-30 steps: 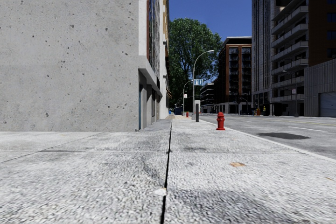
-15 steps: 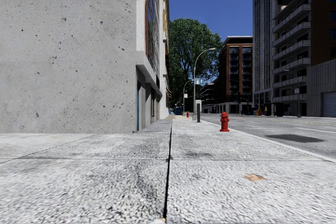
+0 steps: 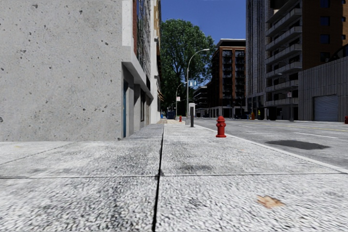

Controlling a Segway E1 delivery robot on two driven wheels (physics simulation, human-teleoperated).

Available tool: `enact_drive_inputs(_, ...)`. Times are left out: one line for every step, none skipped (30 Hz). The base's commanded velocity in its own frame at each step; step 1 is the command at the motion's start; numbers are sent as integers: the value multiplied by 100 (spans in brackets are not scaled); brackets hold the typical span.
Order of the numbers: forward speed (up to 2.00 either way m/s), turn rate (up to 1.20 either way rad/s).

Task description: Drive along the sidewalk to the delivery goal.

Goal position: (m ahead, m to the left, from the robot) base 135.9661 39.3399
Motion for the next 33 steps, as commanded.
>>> enact_drive_inputs(106, 0)
enact_drive_inputs(106, 0)
enact_drive_inputs(106, 0)
enact_drive_inputs(106, 0)
enact_drive_inputs(106, 0)
enact_drive_inputs(106, 0)
enact_drive_inputs(106, 0)
enact_drive_inputs(106, 0)
enact_drive_inputs(109, 0)
enact_drive_inputs(109, 0)
enact_drive_inputs(111, 0)
enact_drive_inputs(120, 0)
enact_drive_inputs(153, 0)
enact_drive_inputs(200, 0)
enact_drive_inputs(200, 0)
enact_drive_inputs(200, 0)
enact_drive_inputs(200, 0)
enact_drive_inputs(200, 0)
enact_drive_inputs(200, 0)
enact_drive_inputs(200, 0)
enact_drive_inputs(200, 0)
enact_drive_inputs(200, 0)
enact_drive_inputs(200, 0)
enact_drive_inputs(200, 0)
enact_drive_inputs(200, 0)
enact_drive_inputs(200, 0)
enact_drive_inputs(200, 0)
enact_drive_inputs(200, 0)
enact_drive_inputs(200, 0)
enact_drive_inputs(200, 0)
enact_drive_inputs(200, 0)
enact_drive_inputs(200, 0)
enact_drive_inputs(200, 0)
